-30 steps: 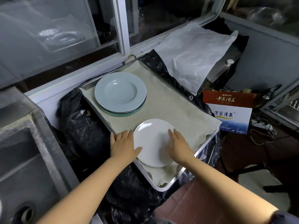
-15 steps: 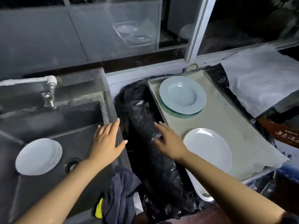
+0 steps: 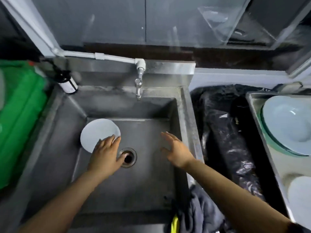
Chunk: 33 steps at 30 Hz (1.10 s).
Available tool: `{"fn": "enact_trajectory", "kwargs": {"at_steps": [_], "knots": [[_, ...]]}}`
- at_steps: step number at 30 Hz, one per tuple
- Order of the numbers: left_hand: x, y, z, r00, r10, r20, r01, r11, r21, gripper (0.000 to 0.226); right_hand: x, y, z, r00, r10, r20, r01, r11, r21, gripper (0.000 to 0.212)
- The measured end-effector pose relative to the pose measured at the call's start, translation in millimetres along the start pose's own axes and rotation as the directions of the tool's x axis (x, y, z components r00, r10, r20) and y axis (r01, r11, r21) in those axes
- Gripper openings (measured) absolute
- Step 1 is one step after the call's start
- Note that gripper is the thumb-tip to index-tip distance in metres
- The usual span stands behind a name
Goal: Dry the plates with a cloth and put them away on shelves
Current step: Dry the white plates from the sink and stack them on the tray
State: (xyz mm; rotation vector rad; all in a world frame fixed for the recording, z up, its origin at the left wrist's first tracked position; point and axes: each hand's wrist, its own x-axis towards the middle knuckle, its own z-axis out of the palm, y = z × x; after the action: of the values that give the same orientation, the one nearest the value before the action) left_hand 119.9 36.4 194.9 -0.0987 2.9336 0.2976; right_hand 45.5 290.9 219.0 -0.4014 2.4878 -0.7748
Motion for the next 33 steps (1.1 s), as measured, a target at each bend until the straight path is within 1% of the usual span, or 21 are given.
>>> {"fn": "enact_trajectory", "kwargs": {"at_steps": [2, 5, 8, 11, 13, 18, 20, 23, 26, 28, 30, 31, 33], "knots": [[8, -39, 10, 0.999, -0.015, 0.04, 0.015, 1.0, 0.013, 0.065, 33, -19, 22, 0.999, 0.013, 0.046, -0.013, 1.0, -0.014, 0.064], [23, -91, 23, 0.989, -0.09, 0.119, 0.092, 0.996, -0.015, 0.066, 81, -45, 56, 0.992, 0.046, 0.119, -0.04, 0.998, -0.054, 0.064], [37, -135, 33, 0.979, -0.169, 0.112, 0.175, 0.983, -0.046, 0.061, 127, -66, 87, 0.983, 0.069, 0.17, -0.053, 0.994, -0.096, 0.062], [51, -167, 47, 0.949, -0.269, 0.163, 0.286, 0.953, -0.096, 0.066, 166, -79, 113, 0.97, 0.109, 0.216, -0.084, 0.989, -0.119, 0.06], [60, -187, 63, 0.928, -0.308, 0.209, 0.337, 0.933, -0.123, 0.066, 189, -83, 129, 0.961, 0.149, 0.234, -0.118, 0.983, -0.139, 0.06], [81, -222, 98, 0.853, -0.408, 0.327, 0.481, 0.857, -0.185, 0.055, 236, -81, 167, 0.926, 0.253, 0.28, -0.212, 0.963, -0.169, 0.061], [88, -228, 110, 0.828, -0.433, 0.356, 0.517, 0.835, -0.189, 0.056, 252, -79, 177, 0.913, 0.288, 0.287, -0.252, 0.955, -0.156, 0.06], [98, -232, 127, 0.788, -0.467, 0.403, 0.585, 0.772, -0.249, 0.056, 274, -77, 191, 0.9, 0.321, 0.296, -0.297, 0.947, -0.124, 0.062], [108, -233, 139, 0.742, -0.51, 0.435, 0.656, 0.685, -0.317, 0.06, 291, -77, 201, 0.892, 0.341, 0.296, -0.342, 0.938, -0.051, 0.06], [113, -232, 142, 0.722, -0.542, 0.429, 0.686, 0.642, -0.343, 0.06, 298, -77, 205, 0.889, 0.351, 0.296, -0.365, 0.931, -0.005, 0.048], [118, -231, 143, 0.705, -0.583, 0.403, 0.708, 0.615, -0.348, 0.053, 304, -76, 209, 0.89, 0.353, 0.29, -0.382, 0.923, 0.049, 0.037], [121, -231, 143, 0.685, -0.608, 0.402, 0.728, 0.586, -0.354, 0.049, 305, -75, 210, 0.891, 0.354, 0.286, -0.39, 0.917, 0.081, 0.035], [128, -232, 146, 0.617, -0.657, 0.434, 0.786, 0.479, -0.391, 0.043, 308, -75, 213, 0.886, 0.361, 0.291, -0.416, 0.896, 0.157, 0.035]]}}
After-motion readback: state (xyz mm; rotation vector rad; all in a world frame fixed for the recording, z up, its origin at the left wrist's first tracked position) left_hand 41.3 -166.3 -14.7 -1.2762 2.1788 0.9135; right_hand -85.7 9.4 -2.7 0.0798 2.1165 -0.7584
